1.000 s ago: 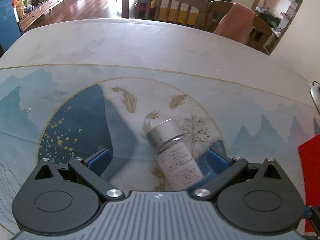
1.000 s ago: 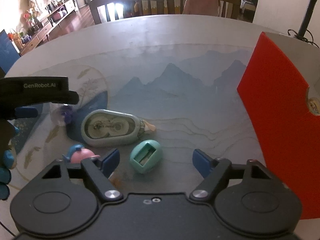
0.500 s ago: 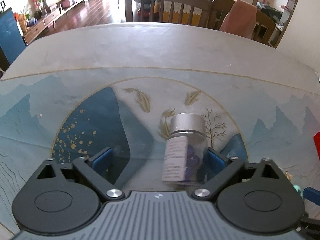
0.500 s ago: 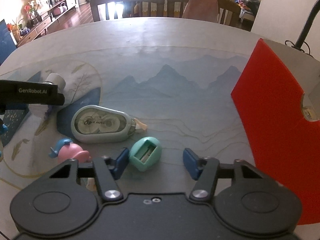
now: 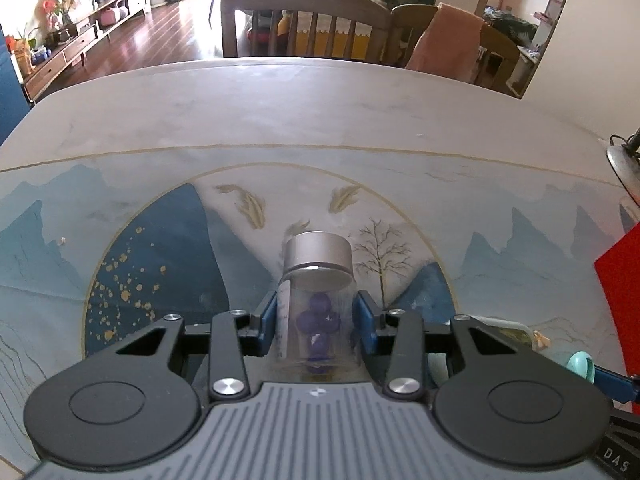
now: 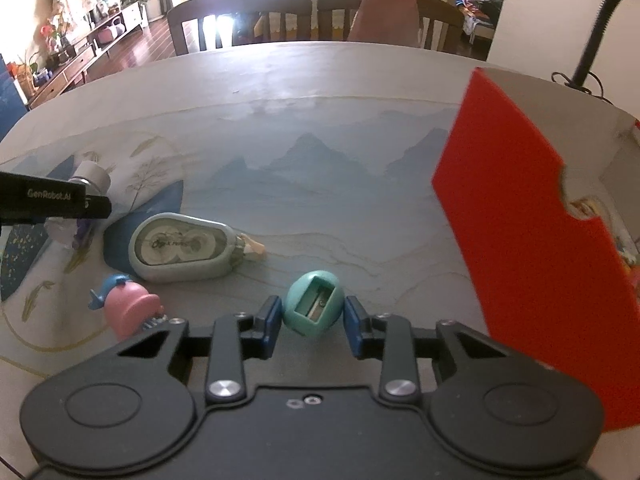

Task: Organize rigid objects
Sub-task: 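Grasp the clear purple-pill jar with the left tool while the right tool grasps the teal sharpener, then carry the pill jar and teal sharpener over the red shoebox with both tools, then release the pill jar with the left tool while the right tool releases the sharpener, then withdraw both tools from the box back to the remaining items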

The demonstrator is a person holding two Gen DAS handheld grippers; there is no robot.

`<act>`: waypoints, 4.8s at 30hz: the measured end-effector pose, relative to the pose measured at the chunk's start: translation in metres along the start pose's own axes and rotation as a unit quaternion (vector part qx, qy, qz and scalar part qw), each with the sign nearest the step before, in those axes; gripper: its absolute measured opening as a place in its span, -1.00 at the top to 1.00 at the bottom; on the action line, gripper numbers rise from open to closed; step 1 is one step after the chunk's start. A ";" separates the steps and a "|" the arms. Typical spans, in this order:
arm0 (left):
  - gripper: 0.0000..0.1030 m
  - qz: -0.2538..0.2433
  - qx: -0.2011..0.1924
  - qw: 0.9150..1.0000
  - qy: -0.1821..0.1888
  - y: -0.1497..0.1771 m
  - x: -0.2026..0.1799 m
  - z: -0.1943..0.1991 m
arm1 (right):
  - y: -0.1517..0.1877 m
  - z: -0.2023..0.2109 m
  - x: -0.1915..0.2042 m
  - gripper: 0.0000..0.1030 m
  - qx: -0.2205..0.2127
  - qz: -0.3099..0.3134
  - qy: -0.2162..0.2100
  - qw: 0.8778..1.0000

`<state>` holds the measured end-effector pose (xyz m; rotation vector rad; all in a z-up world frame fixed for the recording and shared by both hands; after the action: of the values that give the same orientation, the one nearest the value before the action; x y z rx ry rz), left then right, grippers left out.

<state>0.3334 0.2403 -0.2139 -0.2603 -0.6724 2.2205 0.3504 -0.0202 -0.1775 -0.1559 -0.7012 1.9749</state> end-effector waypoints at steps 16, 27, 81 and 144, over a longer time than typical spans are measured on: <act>0.22 -0.021 0.008 0.997 0.069 0.017 -0.010 0.069 | 0.003 0.096 -0.003 0.37 -0.039 0.012 -0.060 0.997; 0.22 -0.057 -0.012 0.990 0.126 0.030 -0.045 0.143 | 0.005 0.150 -0.017 0.37 -0.069 0.024 -0.078 0.994; 0.22 -0.155 0.020 0.976 0.155 0.016 -0.328 0.141 | -0.009 0.134 -0.266 0.37 -0.050 -0.018 -0.015 0.998; -0.29 -0.130 -0.054 0.976 0.165 0.043 -0.194 0.203 | 0.007 0.189 -0.134 -0.52 -0.077 0.024 -0.114 0.990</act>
<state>0.3578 -0.0051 -0.0724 -0.5506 -0.6063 1.8391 0.3379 -0.2135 -0.0504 -0.0397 -1.0076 2.0027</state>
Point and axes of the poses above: each gripper's, at about its wrist camera, not at the fingertips, and z roughly against the way its jaws point, x to its left, y to its underside, the point moved 3 cm from there along -z, roughly the way its jaws point, and after that the axes turned 11 degrees about -y, right-handed, at the moved point
